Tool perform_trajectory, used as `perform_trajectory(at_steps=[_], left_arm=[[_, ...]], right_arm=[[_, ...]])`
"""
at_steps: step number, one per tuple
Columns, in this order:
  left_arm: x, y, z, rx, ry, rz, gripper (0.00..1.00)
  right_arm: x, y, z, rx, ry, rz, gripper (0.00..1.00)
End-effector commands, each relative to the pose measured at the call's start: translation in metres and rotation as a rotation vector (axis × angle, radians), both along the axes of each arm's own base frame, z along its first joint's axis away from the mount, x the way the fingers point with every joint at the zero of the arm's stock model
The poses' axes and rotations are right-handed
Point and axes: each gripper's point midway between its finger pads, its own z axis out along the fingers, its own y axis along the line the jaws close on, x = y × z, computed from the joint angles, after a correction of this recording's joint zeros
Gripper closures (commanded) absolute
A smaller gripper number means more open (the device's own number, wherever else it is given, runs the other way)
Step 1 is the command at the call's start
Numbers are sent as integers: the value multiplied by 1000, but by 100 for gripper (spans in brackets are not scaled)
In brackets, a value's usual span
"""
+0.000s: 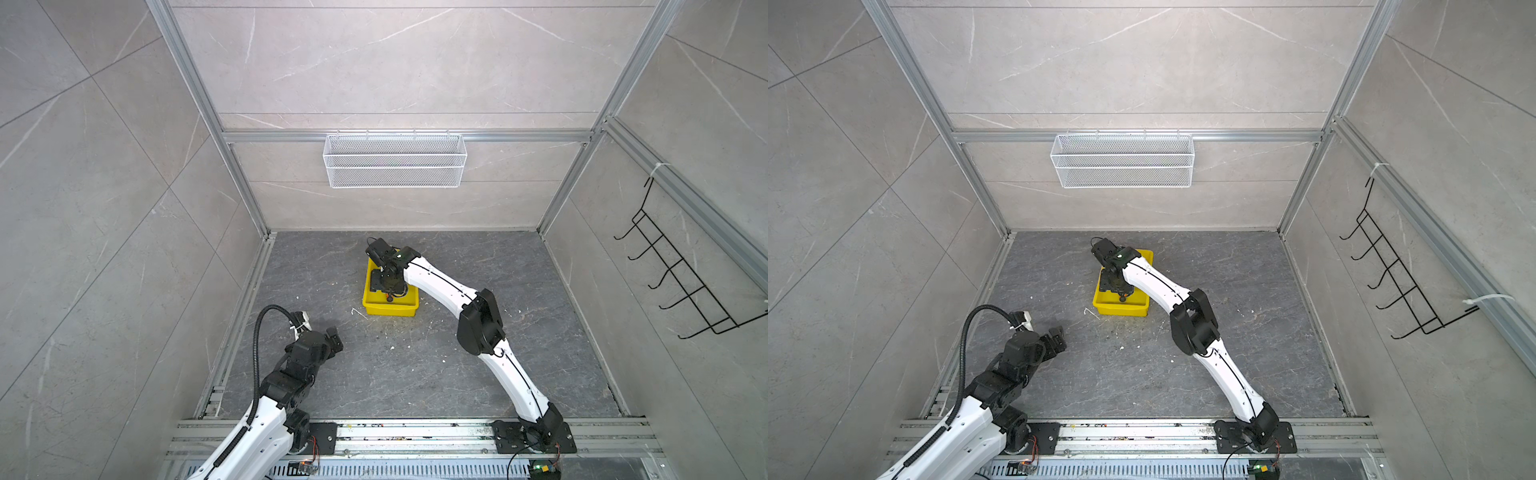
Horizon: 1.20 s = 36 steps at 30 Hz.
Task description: Put the screwdriver in the bin
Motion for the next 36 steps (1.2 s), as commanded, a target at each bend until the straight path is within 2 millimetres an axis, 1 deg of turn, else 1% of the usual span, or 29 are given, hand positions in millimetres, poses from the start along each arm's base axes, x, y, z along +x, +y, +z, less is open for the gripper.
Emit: perform_trajectory(at_steps=[1, 3, 5, 6, 7, 8, 10, 11, 13, 15, 16, 17, 19, 20, 22, 23, 25, 27, 29, 31, 32, 34, 36], left_arm=[[2, 2, 4, 6, -15, 19, 1], [3, 3, 3, 6, -11, 24, 1], [3, 4, 1, 6, -7, 34, 1], [3, 4, 0, 4, -6, 40, 1], [4, 4, -1, 3, -6, 42, 0], [4, 4, -2, 2, -3, 42, 0], [5, 4, -2, 6, 4, 43, 0], [5, 3, -3, 8, 8, 43, 0], [6, 3, -4, 10, 15, 43, 0], [6, 2, -5, 12, 22, 40, 0], [6, 2, -4, 9, 22, 40, 0], [6, 1, -5, 7, 23, 38, 0], [5, 1, -6, -2, 27, 43, 0], [5, 1, -7, -6, 25, 45, 0], [5, 2, -7, -8, 22, 53, 0], [6, 2, -7, -9, 21, 53, 0], [6, 1, -7, -10, 22, 49, 0], [7, 0, -7, -12, 23, 42, 0], [7, -2, -8, -10, 28, 34, 0], [7, -2, -9, -5, 35, 34, 0], [8, -2, -9, -3, 37, 33, 0], [8, -1, -10, 0, 39, 36, 0], [8, -1, -9, 0, 38, 37, 0]], right_arm=[[-7, -12, 55, -5, -71, 20, 29], [-9, -26, 78, -26, -124, 22, 21], [-10, -46, 104, -68, -205, 8, 13], [-11, -60, 116, -96, -256, -6, 10], [-10, -75, 134, -120, -326, -29, 8], [-12, -90, 144, -145, -379, -46, 7], [-15, -124, 165, -172, -507, -84, 6], [-18, -145, 173, -189, -574, -113, 5], [-28, -190, 185, -220, -701, -181, 4], [-41, -229, 191, -279, -810, -227, 4], [-50, -246, 192, -323, -861, -235, 4], [-58, -258, 191, -369, -891, -227, 5], [-73, -281, 180, -490, -919, -193, 5], [-78, -293, 174, -539, -917, -204, 5], [-90, -320, 154, -617, -892, -245, 5], [-94, -329, 144, -620, -880, -259, 6], [-101, -344, 116, -621, -873, -253, 7], [-103, -353, 97, -618, -913, -252, 6], [-104, -361, 83, -598, -953, -286, 5], [-103, -368, 68, -589, -944, -318, 3], [-101, -367, 59, -582, -929, -308, 2], [-93, -364, 57, -594, -922, -288, 1], [-83, -362, 56, -558, -931, -281, 1]])
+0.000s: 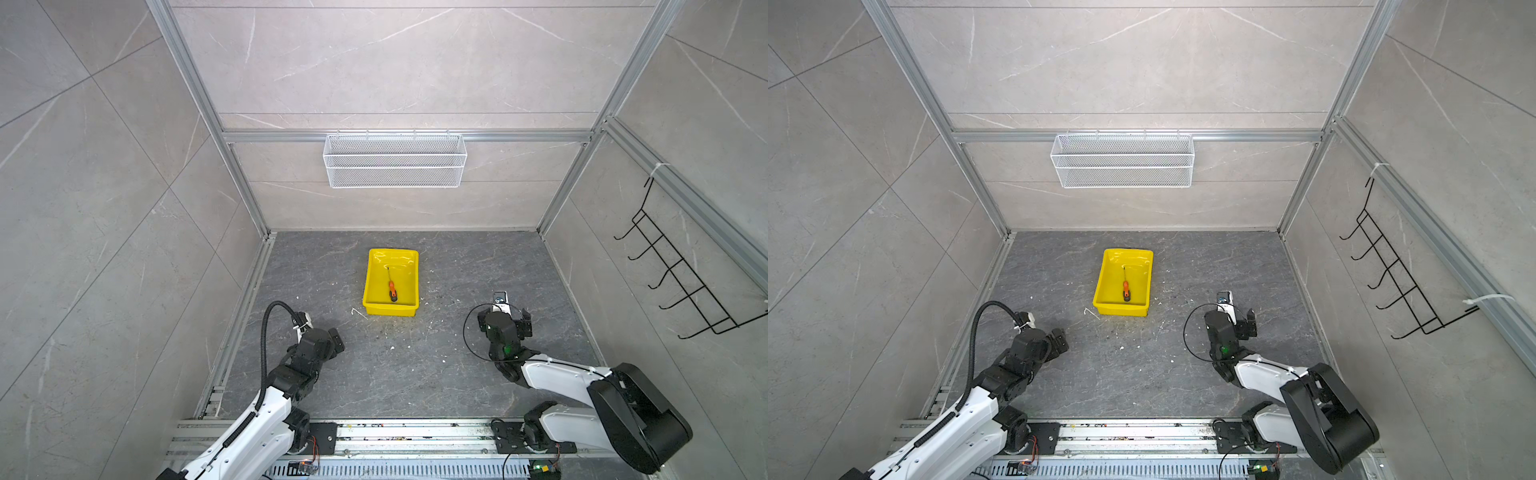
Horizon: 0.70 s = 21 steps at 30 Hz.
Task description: Put the screwdriver in the bin
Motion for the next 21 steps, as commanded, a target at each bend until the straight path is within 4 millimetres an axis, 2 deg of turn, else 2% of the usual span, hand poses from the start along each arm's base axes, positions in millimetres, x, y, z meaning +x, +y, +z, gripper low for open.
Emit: perform_trajectory(at_steps=[1, 4, 7, 10, 12, 14, 17, 18, 21], left_arm=[[7, -2, 12, -16, -44, 9, 0], [10, -5, 12, -24, -75, -3, 0], [23, -18, 28, 15, -170, -111, 0], [34, -3, 52, 102, -236, -46, 0], [42, 6, 65, 164, -279, 2, 0], [50, 10, 76, 231, -303, 15, 0], [62, 15, 84, 363, -326, 16, 0], [65, 19, 86, 398, -326, 32, 0], [75, 22, 91, 543, -316, 9, 0]], right_arm=[[27, 12, 31, 98, -153, 48, 1], [37, 14, 26, 110, -118, 65, 1], [48, 10, 25, 128, -109, 63, 1], [61, 2, 11, 213, -131, 129, 1], [63, -5, 0, 299, -44, 138, 1], [64, -6, -1, 327, -76, 167, 1], [61, -6, -3, 317, -141, 191, 1], [59, -6, -8, 329, -86, 179, 1], [61, -6, -5, 318, -114, 183, 1]])
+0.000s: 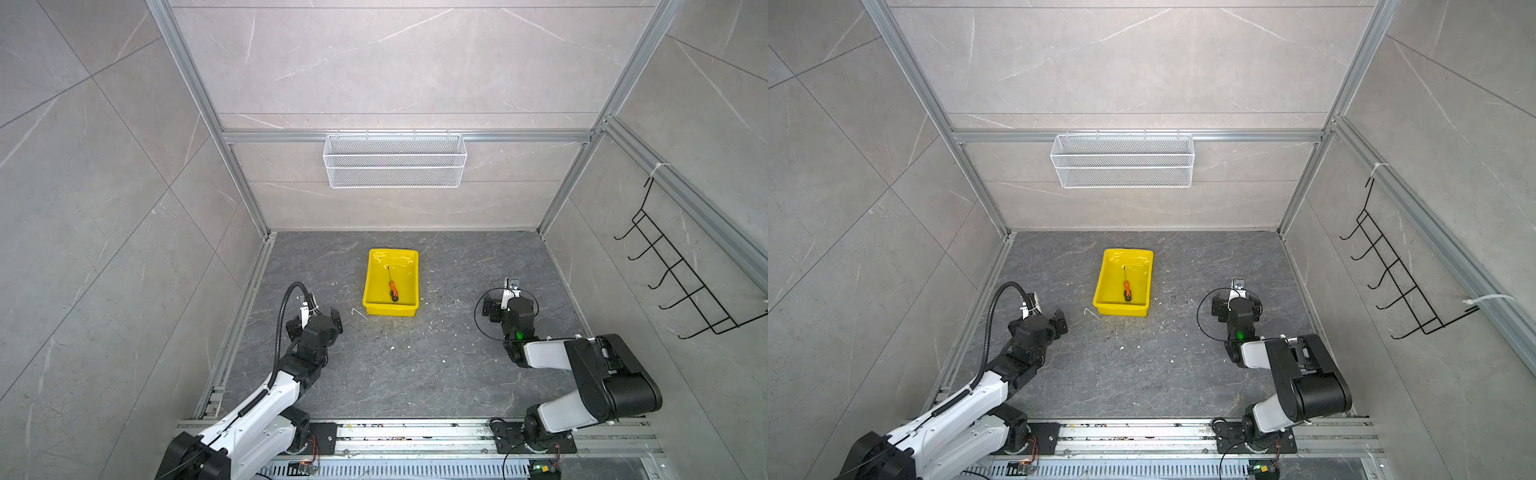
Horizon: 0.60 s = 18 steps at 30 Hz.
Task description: Put the screwdriver in the bin
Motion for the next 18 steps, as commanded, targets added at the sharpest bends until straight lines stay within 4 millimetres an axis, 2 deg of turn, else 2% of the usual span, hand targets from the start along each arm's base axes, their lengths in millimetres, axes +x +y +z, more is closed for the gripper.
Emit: perform_trajectory(at_steps=[1, 3, 6, 9, 11, 18], left_arm=[[22, 6, 40, 224, -96, -5, 0], [28, 5, 37, 340, -69, -33, 0], [35, 5, 24, 384, -26, -57, 0], [38, 10, 4, 350, -43, -60, 0], [38, 21, -8, 322, -42, -33, 0], [56, 41, -12, 148, -79, -67, 0]], right_arm=[[3, 8, 6, 33, -29, 35, 1], [4, 8, 8, 33, -46, 35, 1], [3, 8, 7, 34, -33, 36, 1], [3, 8, 7, 33, -36, 35, 1], [3, 8, 8, 34, -38, 35, 1], [3, 8, 8, 34, -38, 34, 1]])
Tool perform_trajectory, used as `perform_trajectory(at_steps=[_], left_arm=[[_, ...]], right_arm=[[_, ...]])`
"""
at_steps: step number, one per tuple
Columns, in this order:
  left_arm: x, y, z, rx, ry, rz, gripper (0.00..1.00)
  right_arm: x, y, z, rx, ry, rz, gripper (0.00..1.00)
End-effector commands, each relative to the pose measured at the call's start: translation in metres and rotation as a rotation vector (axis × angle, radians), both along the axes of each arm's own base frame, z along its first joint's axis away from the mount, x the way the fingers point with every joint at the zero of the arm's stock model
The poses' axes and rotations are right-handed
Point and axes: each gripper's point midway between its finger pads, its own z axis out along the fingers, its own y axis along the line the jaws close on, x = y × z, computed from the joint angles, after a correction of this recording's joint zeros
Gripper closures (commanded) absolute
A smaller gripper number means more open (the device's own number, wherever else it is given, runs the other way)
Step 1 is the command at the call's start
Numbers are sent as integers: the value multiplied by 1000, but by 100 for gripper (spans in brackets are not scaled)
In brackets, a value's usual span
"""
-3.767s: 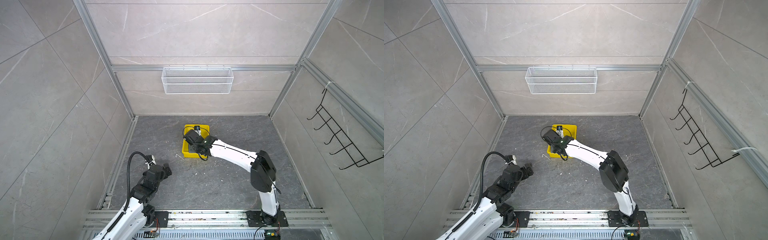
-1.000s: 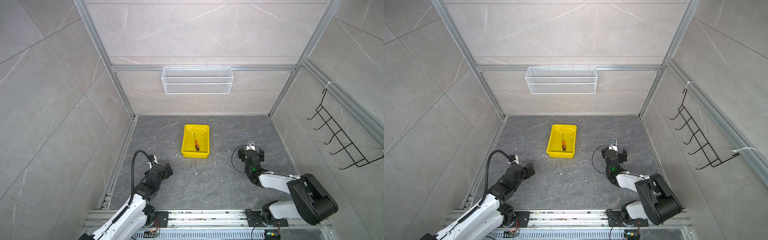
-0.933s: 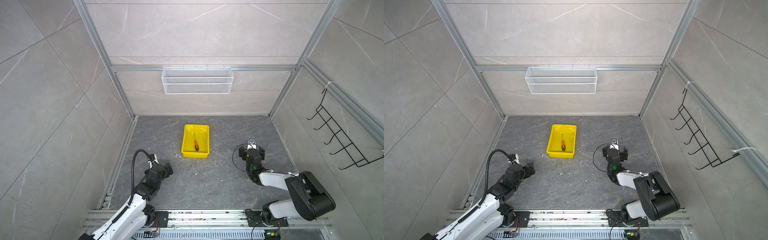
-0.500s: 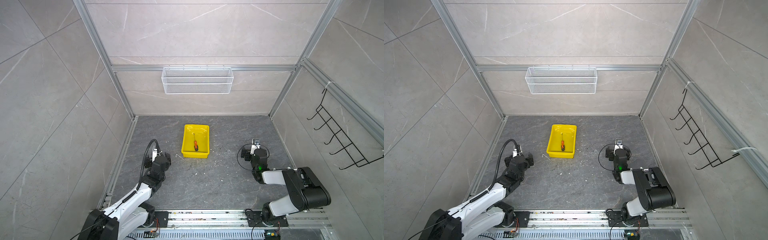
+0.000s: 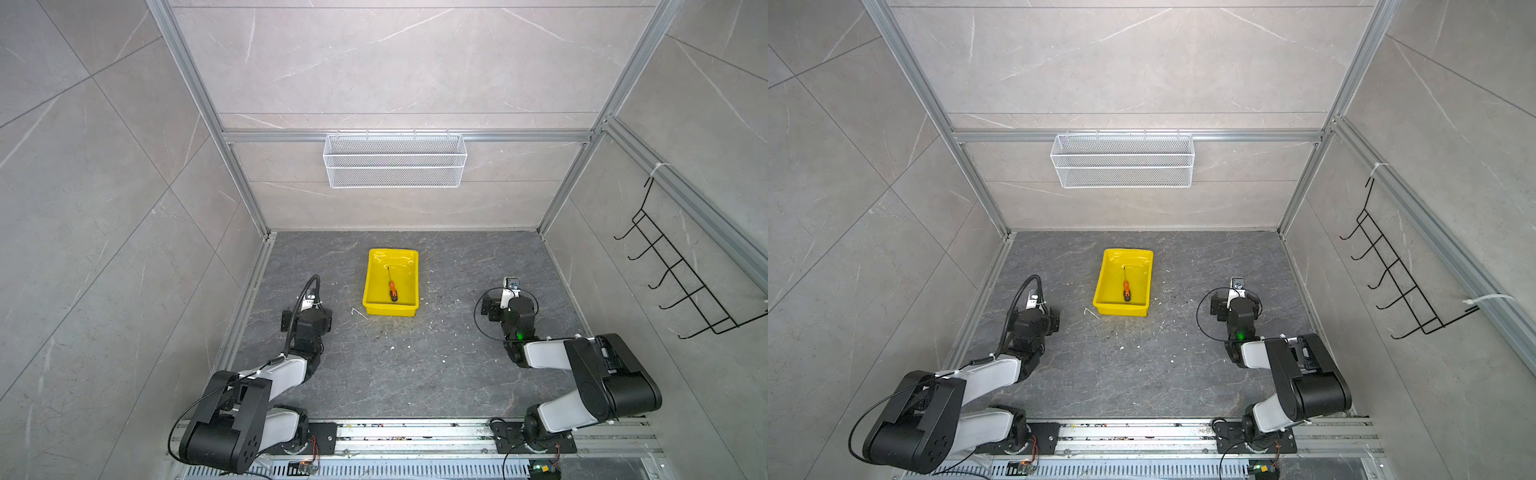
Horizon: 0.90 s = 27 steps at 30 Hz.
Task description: Put the screwdriver in the bin
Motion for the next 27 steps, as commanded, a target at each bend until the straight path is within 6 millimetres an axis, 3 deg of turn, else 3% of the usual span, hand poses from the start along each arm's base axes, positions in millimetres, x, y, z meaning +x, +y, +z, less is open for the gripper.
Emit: perform_trajectory(at_steps=[1, 9, 11, 27], left_arm=[[20, -1, 26, -141, -145, -52, 0], [37, 20, 2, -173, -185, -5, 0], [37, 19, -4, -196, -129, 0, 0], [39, 19, -3, -194, -133, -1, 0]], right_arm=[[2, 2, 4, 17, -22, 4, 1], [1, 2, 4, 18, -22, 5, 1], [1, 2, 4, 17, -23, 5, 1], [2, 4, 3, 16, -17, 16, 1]])
